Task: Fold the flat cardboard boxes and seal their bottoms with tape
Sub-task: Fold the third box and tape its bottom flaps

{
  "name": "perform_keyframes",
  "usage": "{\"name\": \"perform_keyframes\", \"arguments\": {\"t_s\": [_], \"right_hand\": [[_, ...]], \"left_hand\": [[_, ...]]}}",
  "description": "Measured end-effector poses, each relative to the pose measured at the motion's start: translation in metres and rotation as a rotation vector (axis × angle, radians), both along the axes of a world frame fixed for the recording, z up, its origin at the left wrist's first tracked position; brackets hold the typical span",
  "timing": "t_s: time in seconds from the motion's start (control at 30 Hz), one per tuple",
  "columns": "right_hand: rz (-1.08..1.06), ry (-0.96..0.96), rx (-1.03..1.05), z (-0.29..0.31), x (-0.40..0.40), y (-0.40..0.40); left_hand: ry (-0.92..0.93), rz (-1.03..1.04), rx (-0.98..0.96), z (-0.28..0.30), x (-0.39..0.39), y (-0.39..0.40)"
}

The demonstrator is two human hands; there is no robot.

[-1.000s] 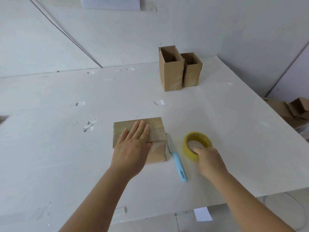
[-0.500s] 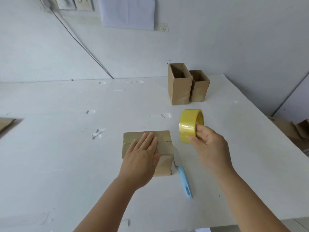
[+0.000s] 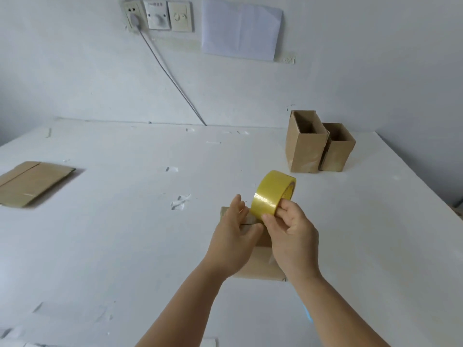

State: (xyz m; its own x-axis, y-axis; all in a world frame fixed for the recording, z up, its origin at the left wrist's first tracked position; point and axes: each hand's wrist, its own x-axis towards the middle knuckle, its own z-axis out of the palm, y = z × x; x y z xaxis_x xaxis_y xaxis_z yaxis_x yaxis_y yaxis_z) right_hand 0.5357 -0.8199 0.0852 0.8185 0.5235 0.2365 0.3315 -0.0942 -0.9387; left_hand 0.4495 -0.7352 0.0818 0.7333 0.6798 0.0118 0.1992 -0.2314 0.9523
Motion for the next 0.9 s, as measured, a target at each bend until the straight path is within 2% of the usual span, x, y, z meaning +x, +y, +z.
{"name": "perform_keyframes", "arguments": {"t_s": [0.23,0.37,0.67,0.8,0.9], "right_hand": [[-0.015,-0.033,0.0,-0.007,0.001,0.003],[-0.048,-0.067,-0.006,-0.012,0.001,0.004],[-0.092,-0.164,-0.045,-0.02,-0.001,0.008],[-0.076,-0.24,-0.059,-0.02,-0.002,0.009],[-0.037,-0.33,-0.074,-0.019,-0.002,0.007]], "left_hand": [[-0.171,0.122,-0.268,0.009,0.0,0.003],[-0.229,0.197,-0.337,0.009,0.001,0.0],[-0.231,0.44,-0.323,0.009,0.007,-0.004],[-0.194,0.43,-0.262,0.011,0.007,-0.001],[-0.181,0.405,-0.303,0.008,0.004,0.002]]}}
